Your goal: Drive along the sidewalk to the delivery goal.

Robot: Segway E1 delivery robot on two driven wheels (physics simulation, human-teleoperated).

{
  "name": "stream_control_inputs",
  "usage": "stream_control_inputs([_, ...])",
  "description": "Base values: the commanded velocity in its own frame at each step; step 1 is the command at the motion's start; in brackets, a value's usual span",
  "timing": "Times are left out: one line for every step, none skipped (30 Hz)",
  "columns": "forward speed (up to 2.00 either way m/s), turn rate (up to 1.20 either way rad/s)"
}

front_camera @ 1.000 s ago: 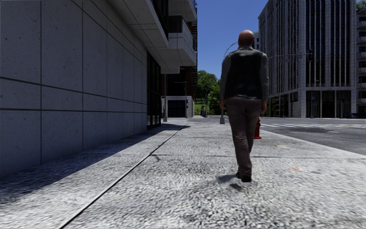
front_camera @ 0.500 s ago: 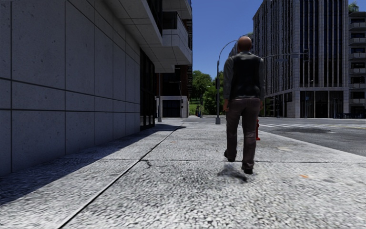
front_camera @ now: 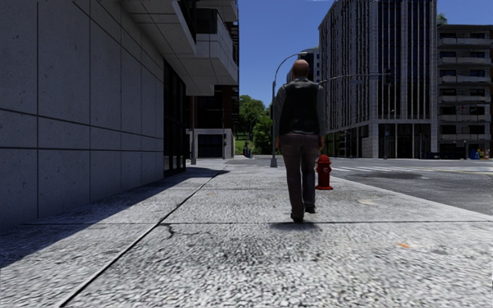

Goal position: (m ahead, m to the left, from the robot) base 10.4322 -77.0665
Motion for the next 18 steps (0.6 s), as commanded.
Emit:
stream_control_inputs([0.64,-0.36])
stream_control_inputs([0.64,-0.36])
stream_control_inputs([0.64,-0.33])
stream_control_inputs([0.69,-0.18])
stream_control_inputs([0.69,-0.18])
stream_control_inputs([0.72,-0.04])
stream_control_inputs([0.75,0.00])
stream_control_inputs([0.79,0.00])
stream_control_inputs([0.79,0.00])
stream_control_inputs([0.82,0.00])
stream_control_inputs([0.83,0.00])
stream_control_inputs([0.83,0.00])
stream_control_inputs([0.83,0.00])
stream_control_inputs([0.83,0.00])
stream_control_inputs([0.83,0.00])
stream_control_inputs([0.83,0.00])
stream_control_inputs([0.83,0.00])
stream_control_inputs([0.83,0.00])
